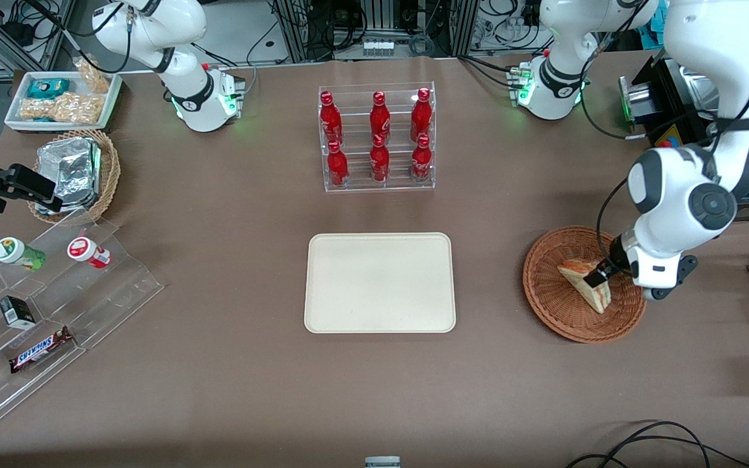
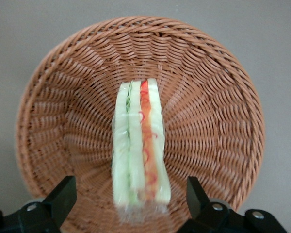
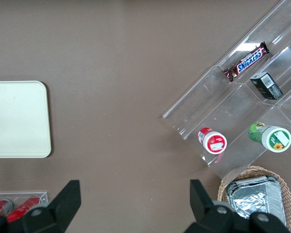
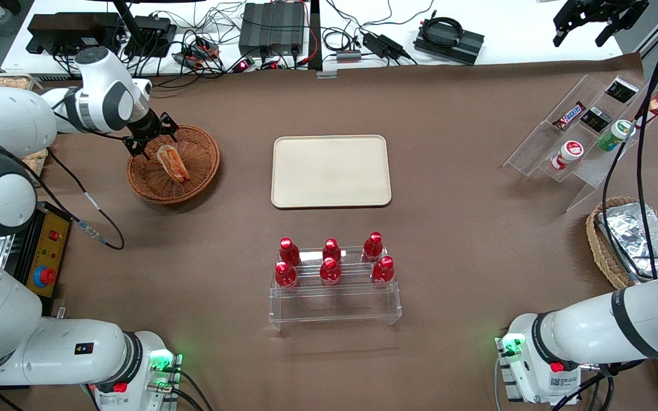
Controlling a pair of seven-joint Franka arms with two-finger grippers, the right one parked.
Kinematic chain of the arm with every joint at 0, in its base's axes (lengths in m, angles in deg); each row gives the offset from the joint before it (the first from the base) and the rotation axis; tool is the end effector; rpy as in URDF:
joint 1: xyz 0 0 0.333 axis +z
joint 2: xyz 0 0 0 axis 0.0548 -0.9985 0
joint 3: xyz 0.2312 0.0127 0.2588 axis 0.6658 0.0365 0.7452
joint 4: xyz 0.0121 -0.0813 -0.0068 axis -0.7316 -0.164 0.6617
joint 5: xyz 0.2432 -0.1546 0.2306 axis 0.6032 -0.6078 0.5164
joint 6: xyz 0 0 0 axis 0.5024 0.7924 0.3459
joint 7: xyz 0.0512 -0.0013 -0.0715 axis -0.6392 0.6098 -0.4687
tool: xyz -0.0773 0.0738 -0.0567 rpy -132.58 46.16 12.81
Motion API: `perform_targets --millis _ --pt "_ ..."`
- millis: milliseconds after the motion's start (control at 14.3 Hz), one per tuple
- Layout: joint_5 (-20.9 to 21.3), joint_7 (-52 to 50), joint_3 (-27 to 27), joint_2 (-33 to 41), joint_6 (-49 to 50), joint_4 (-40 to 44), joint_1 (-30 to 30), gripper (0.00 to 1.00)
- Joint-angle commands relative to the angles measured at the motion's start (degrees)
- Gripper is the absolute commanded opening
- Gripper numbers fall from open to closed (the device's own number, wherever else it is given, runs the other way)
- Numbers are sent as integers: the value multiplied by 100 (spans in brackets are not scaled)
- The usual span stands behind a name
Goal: Place sandwich from basket to tray
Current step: 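Close the left gripper on the wrapped sandwich, then lift the sandwich and carry it with the left gripper over the cream tray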
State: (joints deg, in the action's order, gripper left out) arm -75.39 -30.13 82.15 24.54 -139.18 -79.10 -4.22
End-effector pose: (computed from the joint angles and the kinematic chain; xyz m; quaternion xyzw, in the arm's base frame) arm 0.5752 -0.0184 0.3136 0.9359 0.3522 -0.0093 0.0047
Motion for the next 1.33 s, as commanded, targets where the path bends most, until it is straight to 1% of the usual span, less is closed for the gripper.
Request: perform_targets --millis 0,70,140,280,350,560,630,700,770,910,1050,1260 --pt "-78 -239 13 -301 -170 78 -6 83" --pt "-96 -265 13 -311 -135 52 -6 47" --pt "-96 -353 13 -328 -83 0 -6 16" --pt "-96 -537 13 -320 171 69 -15 9" --pt "-87 -547 13 -268 573 287 -15 8" --pt "-52 -503 4 -328 2399 1541 -24 7" --pt "-17 -468 -5 -337 2831 1824 -41 6" --pt "-34 -468 -40 -337 2966 1905 -85 6" --pt "-60 -450 -101 -337 2950 1898 -137 5" --pt "-61 -424 -399 -424 2706 1906 -400 4" --pt "-25 -354 -646 -618 2240 1889 -821 4" --pt "-25 -432 -673 -960 1458 1968 -1630 4"
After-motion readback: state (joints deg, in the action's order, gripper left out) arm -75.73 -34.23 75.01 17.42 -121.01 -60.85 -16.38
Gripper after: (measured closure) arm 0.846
